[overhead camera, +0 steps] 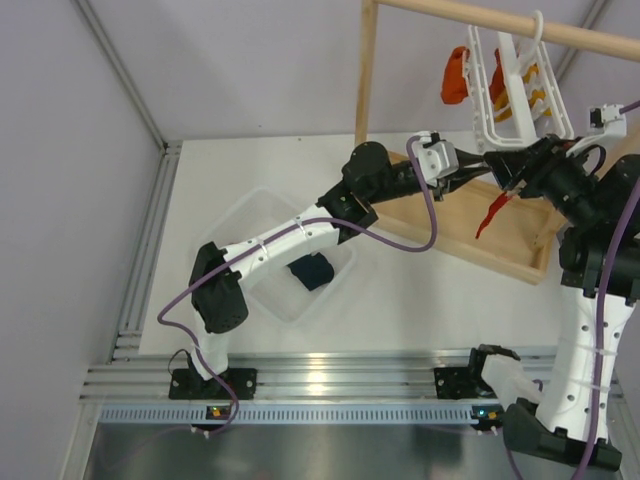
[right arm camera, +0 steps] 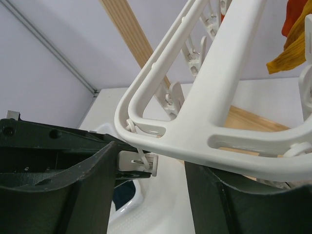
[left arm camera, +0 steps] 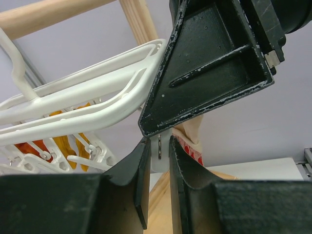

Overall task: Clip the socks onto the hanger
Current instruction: Open the clamp at the hanger.

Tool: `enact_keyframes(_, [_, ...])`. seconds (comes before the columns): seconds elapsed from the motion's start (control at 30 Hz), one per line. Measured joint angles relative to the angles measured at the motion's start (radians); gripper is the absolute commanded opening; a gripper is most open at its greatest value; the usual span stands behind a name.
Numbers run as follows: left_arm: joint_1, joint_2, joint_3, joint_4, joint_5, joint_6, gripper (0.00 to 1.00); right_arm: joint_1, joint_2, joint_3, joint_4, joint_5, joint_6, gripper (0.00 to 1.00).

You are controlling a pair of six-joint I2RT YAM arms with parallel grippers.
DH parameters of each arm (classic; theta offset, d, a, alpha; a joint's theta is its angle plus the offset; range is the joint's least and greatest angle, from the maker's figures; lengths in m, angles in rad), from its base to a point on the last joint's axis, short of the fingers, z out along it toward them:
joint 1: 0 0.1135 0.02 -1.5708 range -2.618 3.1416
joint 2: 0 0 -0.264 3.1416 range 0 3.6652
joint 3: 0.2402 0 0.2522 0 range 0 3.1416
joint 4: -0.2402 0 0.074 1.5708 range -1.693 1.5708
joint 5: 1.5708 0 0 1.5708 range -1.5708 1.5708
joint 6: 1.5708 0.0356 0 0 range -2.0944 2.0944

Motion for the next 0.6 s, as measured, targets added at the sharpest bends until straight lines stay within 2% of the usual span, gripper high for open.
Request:
enact_keyframes(0.17, [-0.005,0.0,0.004,-0.019,-0.016,0.029,0.0,0.015,0.015,0.0,-0.006,0.0,-0.014,0.45])
enact_keyframes(0.2, [-0.006,0.0,0.005,-0.028,-0.021,0.035,0.0,0.019,0.018,0.0,-0.009,0.0,-0.017,0.38])
enact_keyframes(0.3, [-0.008,0.002,0.007,-0.048,-0.036,0.051,0.0,0.031,0.023,0.001,-0.014,-0.001,-0.03,0.28])
enact_keyframes(0.33, [-0.008,0.002,0.008,-0.053,-0.039,0.054,0.0,0.033,0.025,0.001,-0.014,0.001,-0.034,0.19])
enact_keyframes(0.37, [-0.008,0.003,0.008,-0.055,-0.041,0.057,0.0,0.033,0.027,0.001,-0.015,0.003,-0.04,0.15])
enact_keyframes(0.47, [-0.008,0.006,0.009,-0.062,-0.053,0.059,0.07,0.033,0.038,0.009,-0.025,0.017,-0.051,0.03])
enact_keyframes(0.5, [-0.008,0.006,0.009,-0.063,-0.06,0.06,0.15,0.033,0.042,0.013,-0.026,0.017,-0.056,0.0])
enact_keyframes(0.57, [-0.008,0.006,0.009,-0.068,-0.065,0.06,0.18,0.033,0.047,0.014,-0.026,0.011,-0.058,0.0])
enact_keyframes(0.6, [-0.008,0.006,0.009,-0.07,-0.069,0.06,0.24,0.033,0.048,0.014,-0.026,0.01,-0.057,0.0])
